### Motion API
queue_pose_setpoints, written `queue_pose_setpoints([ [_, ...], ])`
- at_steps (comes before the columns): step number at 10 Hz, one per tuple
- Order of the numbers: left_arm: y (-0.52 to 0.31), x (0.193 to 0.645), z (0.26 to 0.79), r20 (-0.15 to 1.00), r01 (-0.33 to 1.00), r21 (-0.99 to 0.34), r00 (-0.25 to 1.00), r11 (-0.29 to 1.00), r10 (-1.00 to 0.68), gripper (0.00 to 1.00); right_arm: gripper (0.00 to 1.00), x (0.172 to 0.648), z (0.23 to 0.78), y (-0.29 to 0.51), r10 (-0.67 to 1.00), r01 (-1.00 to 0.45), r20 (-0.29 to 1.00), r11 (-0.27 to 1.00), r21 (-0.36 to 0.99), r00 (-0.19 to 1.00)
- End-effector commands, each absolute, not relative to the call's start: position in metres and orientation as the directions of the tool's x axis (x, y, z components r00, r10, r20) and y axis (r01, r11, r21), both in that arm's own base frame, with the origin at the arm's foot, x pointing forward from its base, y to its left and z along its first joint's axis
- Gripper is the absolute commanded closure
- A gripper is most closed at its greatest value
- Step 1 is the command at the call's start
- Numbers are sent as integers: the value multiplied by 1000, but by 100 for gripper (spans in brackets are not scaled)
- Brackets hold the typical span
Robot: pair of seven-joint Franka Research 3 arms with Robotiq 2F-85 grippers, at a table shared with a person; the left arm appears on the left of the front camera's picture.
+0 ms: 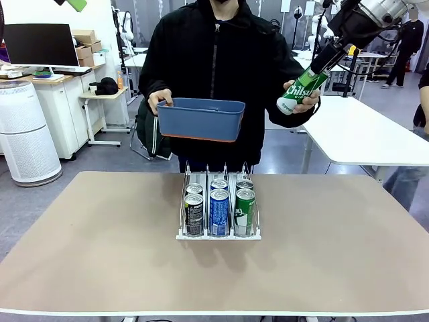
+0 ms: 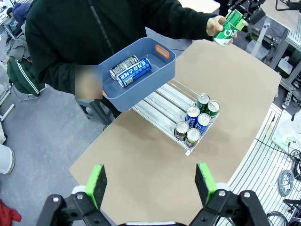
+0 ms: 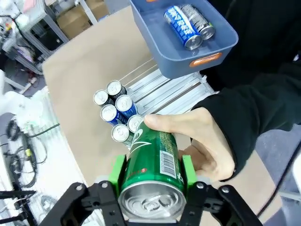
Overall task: Fill the beverage cans into the dispenser.
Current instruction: Pick up the Sprite handed by the human, then place the picked Sprite in the line of the Automatic Can Dispenser with the same cans.
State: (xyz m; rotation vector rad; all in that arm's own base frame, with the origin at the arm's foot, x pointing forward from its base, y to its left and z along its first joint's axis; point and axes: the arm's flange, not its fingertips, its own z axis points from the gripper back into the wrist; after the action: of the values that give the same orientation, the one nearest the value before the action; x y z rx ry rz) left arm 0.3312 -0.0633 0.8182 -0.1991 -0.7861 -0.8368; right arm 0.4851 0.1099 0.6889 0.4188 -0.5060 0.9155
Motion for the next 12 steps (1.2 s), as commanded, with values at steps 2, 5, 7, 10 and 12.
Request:
queue_pose_setpoints([
  [2,-63,332,817,694,728,132,417,673,-587,0,100,486,687,110,650,-836,579,537,109,493],
  [5,-63,332,817,694,728,132,417,673,-587,0,100,484,686,110,654,-841,579,530,108,487],
  [7,-63,332,817,694,728,132,417,673,-587,0,100,485,685,109,661,-846,577,522,107,480],
  [10,-63,332,817,694,728,132,417,673,-587,0,52,485,689,110,642,-832,578,540,125,504],
  [12,-63,332,817,694,728,132,417,673,-587,0,52,485,689,110,642,-832,578,540,125,504],
])
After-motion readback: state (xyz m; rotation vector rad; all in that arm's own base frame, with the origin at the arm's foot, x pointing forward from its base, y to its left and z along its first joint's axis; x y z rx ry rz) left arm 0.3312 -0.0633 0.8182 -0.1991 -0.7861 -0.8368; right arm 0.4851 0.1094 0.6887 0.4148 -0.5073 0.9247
